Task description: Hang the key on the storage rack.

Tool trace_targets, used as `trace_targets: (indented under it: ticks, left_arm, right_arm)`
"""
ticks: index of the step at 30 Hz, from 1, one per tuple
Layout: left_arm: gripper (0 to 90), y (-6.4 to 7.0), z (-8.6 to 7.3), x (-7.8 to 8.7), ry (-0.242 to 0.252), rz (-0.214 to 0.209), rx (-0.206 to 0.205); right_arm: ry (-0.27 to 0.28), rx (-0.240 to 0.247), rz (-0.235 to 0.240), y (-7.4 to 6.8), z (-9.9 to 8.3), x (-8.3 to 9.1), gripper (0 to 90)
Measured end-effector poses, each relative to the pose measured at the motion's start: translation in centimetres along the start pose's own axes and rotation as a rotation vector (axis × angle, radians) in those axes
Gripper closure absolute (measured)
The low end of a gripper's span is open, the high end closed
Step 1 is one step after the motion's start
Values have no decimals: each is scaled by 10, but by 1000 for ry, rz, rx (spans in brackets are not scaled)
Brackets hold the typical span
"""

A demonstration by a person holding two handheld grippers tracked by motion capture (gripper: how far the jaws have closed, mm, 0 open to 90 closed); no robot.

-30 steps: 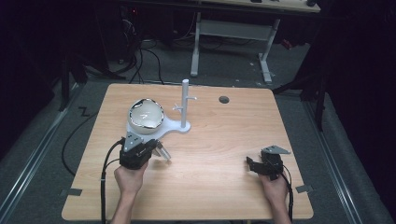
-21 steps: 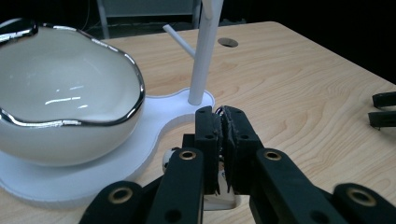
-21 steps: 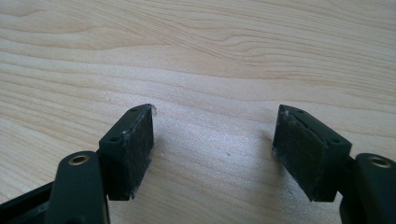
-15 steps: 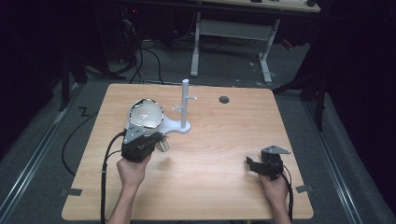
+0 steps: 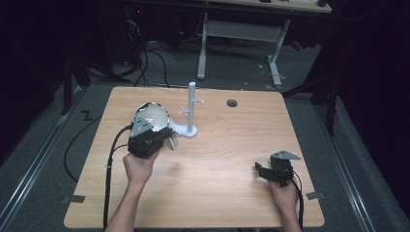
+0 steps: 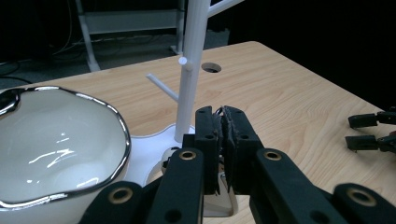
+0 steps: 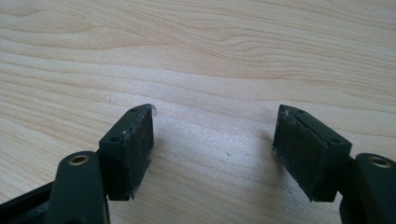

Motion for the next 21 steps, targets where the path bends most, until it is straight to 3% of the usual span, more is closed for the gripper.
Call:
trace_targets:
  ticks: [4,11,21]
  left_arm:
    - [851,-3,8,-3,-8,0,-20]
    - [851,-12,19,-8,14,-14,12]
    - [851,-20,29,-19,-2,-2,13]
  right_arm:
    - [0,0,-1,0,0,0,291]
    - [0,1,0,0,0,0,291]
    - [0,1,0,0,0,0,291]
Point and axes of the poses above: each handheld gripper's, and its own axes: x roughly backward along the jaws, z roughly out of its top, y roughly to its right, the point moved 3 cm from there along -x, roughly forward along the jaws, and after that the axes turned 12 degrees about -x, right-handed, at the moved point
